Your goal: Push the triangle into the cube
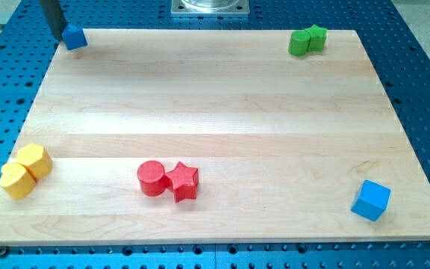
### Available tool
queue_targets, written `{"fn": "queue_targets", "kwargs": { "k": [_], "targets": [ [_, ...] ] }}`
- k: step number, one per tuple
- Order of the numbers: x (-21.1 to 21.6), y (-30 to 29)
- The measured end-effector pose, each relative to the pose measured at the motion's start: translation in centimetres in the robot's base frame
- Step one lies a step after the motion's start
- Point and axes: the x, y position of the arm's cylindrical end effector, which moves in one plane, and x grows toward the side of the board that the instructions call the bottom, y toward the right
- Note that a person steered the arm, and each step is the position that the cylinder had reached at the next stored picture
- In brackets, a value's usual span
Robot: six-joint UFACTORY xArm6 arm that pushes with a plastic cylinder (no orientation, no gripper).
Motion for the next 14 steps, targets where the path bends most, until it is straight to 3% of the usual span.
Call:
{"fn": "queue_targets", "kwargs": {
  "k": [2,3,6,7,9,11,12,13,14],
  "targets": [
    [8.9,10.2],
    [10.5,12.3],
    [2.5,7.8],
    [4.0,13.2],
    [10.9,22.5],
    [3.5,20.5],
    [2.9,16.7],
    [5.4,13.5],
    [9.5,16.4]
  ]
}}
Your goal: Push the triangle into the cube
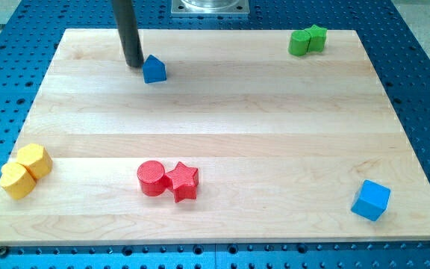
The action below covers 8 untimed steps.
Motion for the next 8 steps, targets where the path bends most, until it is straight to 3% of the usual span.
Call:
{"fn": "queue_targets", "kwargs": {
  "k": [2,5,7,8],
  "targets": [
    [8.6,8.6],
    [18.0,25.3],
    [22.8,29.9],
    [22.1,28.3]
  ]
}}
